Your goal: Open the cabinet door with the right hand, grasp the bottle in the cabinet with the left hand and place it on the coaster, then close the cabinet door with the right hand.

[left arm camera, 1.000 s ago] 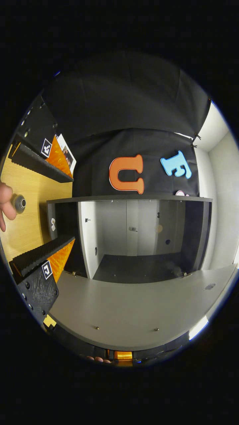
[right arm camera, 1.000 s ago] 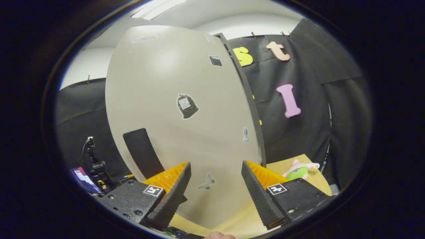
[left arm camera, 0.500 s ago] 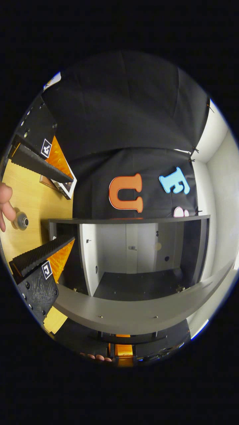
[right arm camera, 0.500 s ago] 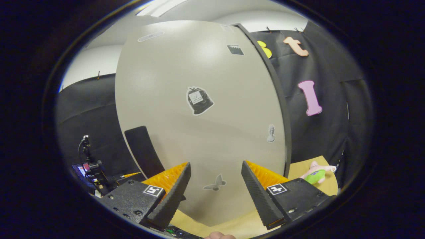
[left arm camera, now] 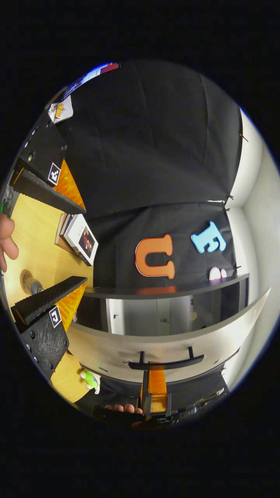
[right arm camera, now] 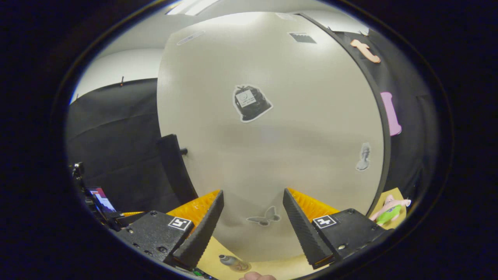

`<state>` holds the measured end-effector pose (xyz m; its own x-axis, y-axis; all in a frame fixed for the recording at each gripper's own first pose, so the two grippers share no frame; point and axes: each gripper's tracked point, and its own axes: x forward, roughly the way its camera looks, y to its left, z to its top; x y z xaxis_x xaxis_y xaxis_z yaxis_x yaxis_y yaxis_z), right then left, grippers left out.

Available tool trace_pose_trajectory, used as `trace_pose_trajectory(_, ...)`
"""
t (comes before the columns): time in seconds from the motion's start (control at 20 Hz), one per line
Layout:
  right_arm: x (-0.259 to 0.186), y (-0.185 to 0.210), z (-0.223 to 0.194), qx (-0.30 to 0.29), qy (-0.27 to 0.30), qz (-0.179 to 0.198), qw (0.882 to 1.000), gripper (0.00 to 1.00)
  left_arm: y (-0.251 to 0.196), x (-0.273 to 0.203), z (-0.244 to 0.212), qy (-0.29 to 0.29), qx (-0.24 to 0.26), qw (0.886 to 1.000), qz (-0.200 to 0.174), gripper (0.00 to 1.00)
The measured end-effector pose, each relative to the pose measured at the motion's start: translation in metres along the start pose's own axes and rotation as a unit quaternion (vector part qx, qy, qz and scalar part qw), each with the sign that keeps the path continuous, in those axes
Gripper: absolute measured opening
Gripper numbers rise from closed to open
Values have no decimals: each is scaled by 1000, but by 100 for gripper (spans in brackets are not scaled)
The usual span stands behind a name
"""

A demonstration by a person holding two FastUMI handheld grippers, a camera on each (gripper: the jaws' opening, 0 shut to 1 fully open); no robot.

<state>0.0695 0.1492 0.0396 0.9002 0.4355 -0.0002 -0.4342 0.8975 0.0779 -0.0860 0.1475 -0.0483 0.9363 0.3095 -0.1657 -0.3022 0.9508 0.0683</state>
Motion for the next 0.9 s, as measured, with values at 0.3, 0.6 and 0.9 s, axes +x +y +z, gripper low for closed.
trace_pose_trajectory(0.3, 20, -2, -4, -62, -21, -41, 997, 99, 27, -7, -9, 11, 8, 999, 43, 96)
trace_pose_trajectory(0.6, 19, -3, -4, -55, -26, -55, 997, 97, 39, -7, -14, 21, 4, 998, 56, 96)
trace_pose_trajectory(0.9, 16, -2, -8, -72, -18, -64, 995, 97, 32, -1, -14, 21, 4, 999, 43, 96)
